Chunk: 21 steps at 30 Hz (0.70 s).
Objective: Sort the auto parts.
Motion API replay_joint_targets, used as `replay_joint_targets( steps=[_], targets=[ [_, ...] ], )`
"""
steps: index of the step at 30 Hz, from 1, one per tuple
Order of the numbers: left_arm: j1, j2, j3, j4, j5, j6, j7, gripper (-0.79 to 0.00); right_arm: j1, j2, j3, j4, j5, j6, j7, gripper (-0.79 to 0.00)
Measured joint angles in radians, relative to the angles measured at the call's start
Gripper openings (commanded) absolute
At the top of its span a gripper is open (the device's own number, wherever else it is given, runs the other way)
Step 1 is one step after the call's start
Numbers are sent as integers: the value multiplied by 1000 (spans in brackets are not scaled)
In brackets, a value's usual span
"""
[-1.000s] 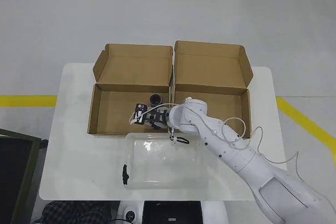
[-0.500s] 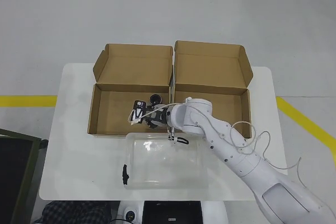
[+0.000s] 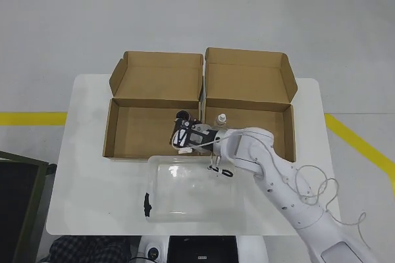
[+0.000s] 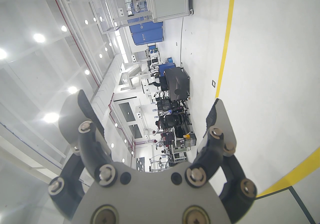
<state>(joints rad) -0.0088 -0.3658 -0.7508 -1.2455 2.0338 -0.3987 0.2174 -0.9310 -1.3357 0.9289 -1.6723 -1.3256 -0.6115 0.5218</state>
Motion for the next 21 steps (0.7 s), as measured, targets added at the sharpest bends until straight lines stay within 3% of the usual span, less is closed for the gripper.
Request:
replay_joint_targets(
  steps=[10,16,21],
  targets=[
    [0,0,0,0,0,0,0,0,-233,58,200,-200,-48,-39,-60,-394],
    [0,0,0,0,0,0,0,0,-351,80,282,-245,-82,-54,-163,-252],
    [0,0,0,0,0,0,0,0,-435,97,349,-275,-164,-47,-283,-200]
  ],
)
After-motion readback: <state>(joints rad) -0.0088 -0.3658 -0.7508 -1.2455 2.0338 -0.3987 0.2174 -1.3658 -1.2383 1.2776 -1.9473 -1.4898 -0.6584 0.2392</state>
